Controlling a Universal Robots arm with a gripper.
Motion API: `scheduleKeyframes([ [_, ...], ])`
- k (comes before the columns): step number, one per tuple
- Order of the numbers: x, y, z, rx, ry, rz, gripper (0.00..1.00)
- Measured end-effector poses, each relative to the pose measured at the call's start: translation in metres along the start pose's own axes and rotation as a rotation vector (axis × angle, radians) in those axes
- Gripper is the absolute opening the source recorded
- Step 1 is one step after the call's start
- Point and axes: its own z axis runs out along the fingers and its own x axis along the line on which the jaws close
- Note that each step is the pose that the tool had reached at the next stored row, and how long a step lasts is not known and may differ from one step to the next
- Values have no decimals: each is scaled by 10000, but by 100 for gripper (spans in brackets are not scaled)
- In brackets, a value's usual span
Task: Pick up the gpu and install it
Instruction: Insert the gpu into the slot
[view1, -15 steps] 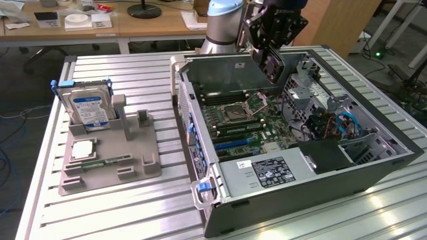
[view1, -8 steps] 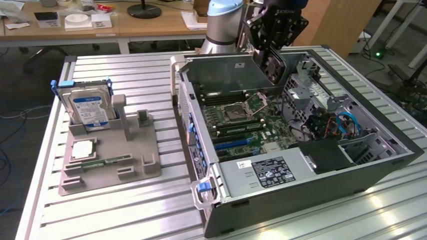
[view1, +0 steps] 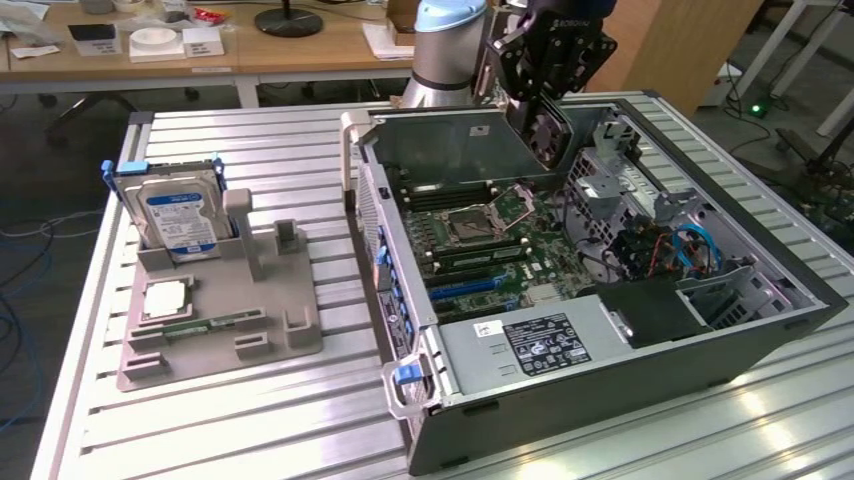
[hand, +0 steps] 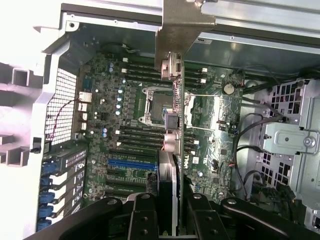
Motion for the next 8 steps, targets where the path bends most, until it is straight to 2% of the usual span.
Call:
scheduleKeyframes([
  [8, 0, -1, 0, -2, 3, -116, 27],
])
